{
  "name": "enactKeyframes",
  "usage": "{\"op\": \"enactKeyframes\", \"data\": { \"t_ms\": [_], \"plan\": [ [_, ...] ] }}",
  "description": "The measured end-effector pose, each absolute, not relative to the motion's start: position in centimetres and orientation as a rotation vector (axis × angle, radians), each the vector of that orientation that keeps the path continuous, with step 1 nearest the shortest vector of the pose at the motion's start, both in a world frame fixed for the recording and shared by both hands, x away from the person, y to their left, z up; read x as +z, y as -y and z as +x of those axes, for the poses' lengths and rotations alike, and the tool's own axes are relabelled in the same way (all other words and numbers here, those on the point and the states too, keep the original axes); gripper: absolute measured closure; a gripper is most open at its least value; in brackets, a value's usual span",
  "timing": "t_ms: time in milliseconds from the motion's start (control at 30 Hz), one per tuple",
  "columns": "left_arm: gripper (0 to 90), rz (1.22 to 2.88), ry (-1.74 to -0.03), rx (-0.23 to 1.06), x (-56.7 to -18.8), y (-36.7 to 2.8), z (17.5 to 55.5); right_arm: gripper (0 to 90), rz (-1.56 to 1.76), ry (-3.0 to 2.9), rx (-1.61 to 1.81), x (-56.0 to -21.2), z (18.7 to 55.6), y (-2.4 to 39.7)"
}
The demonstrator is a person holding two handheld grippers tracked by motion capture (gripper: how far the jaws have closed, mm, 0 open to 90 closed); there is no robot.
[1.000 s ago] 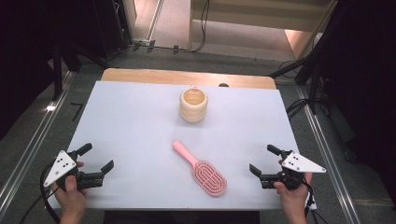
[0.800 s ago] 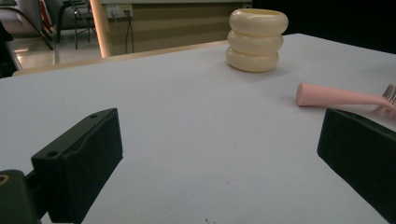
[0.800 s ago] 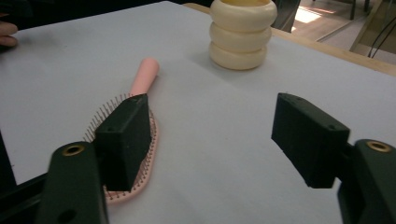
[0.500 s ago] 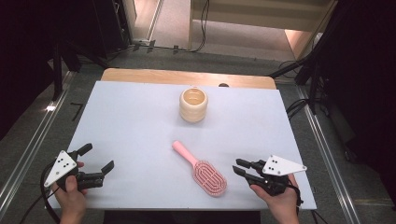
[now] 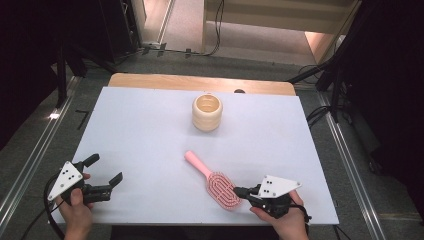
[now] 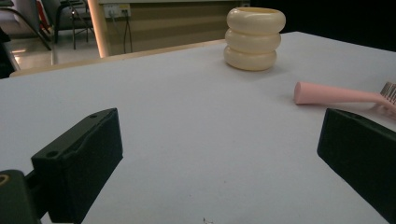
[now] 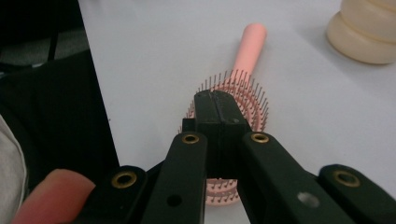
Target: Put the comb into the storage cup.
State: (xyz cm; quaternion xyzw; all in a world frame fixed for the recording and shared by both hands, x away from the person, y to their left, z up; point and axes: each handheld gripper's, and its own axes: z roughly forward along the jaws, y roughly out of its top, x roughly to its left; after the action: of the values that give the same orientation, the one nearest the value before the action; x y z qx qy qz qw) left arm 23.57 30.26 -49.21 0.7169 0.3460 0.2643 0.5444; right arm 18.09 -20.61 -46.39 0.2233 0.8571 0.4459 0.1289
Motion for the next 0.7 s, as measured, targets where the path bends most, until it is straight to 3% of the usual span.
{"op": "enactKeyframes", "data": {
  "t_ms": [700],
  "plan": [
    [0.8, 1.695, -0.82, 0.62, -49.2, -30.4, 23.5, 88.2, 0.604, -2.731, 1.194, -49.8, 17.3, 16.7]
  ]
}}
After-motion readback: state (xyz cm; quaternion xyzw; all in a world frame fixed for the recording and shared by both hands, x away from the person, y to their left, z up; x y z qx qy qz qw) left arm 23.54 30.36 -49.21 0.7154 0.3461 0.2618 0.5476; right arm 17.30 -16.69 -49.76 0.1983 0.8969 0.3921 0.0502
